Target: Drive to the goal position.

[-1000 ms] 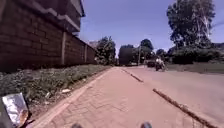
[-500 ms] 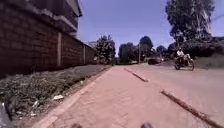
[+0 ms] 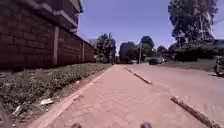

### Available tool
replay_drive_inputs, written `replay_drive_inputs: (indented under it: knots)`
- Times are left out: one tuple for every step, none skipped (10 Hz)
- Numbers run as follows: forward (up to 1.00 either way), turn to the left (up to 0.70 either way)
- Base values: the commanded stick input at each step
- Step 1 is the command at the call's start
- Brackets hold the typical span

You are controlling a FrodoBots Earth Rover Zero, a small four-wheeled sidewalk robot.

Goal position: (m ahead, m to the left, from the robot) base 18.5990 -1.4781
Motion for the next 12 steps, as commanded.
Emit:
replay_drive_inputs:
  knots:
    - [0.85, 0.0]
    - [0.85, 0.0]
    - [0.85, 0.0]
    - [0.85, 0.0]
    - [0.85, 0.0]
    - [0.85, 0.0]
    - [0.85, -0.01]
    - [0.85, -0.05]
    - [0.85, -0.1]
    - [0.85, -0.07]
    - [0.85, -0.02]
    - [0.85, 0.0]
